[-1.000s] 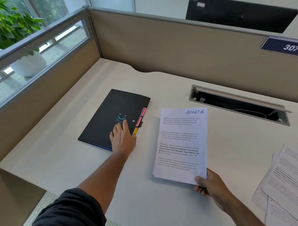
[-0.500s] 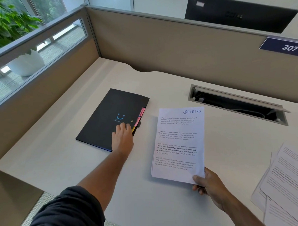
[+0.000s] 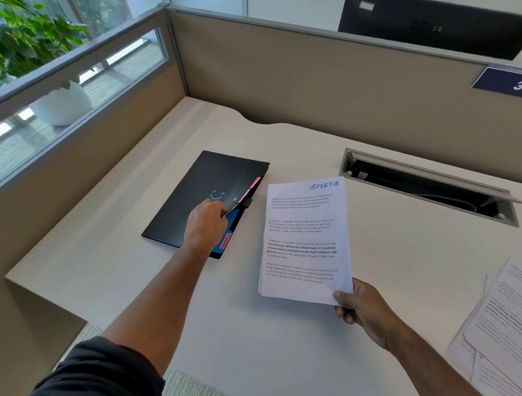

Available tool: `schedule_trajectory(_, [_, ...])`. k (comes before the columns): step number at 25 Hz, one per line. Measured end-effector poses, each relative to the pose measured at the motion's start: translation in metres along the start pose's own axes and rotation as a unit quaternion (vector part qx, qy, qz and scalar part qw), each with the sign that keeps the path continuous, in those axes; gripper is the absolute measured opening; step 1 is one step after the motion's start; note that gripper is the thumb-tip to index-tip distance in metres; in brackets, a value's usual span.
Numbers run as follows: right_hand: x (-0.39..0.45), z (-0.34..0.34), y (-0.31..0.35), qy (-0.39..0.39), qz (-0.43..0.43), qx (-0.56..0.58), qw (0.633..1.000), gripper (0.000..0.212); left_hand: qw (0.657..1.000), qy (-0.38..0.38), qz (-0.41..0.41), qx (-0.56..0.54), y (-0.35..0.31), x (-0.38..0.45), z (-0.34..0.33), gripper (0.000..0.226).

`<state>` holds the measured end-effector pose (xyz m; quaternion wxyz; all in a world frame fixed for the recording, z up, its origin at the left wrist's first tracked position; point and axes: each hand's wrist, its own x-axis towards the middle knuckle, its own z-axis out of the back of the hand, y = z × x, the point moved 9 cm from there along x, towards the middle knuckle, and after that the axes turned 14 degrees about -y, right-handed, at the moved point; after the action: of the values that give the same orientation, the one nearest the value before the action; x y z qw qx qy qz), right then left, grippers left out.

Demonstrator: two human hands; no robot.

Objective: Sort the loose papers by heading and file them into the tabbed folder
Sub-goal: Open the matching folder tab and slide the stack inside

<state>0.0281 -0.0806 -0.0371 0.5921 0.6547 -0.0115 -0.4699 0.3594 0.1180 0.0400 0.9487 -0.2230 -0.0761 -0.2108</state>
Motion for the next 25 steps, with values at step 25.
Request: schedule_trajectory(25, [-0.009,-0.012,0.012,0.072,0.013,-0.042,0.996,0.041,0.993,-0.088,-0.082,0.008,-0.021,-0.004,0.039,0.025])
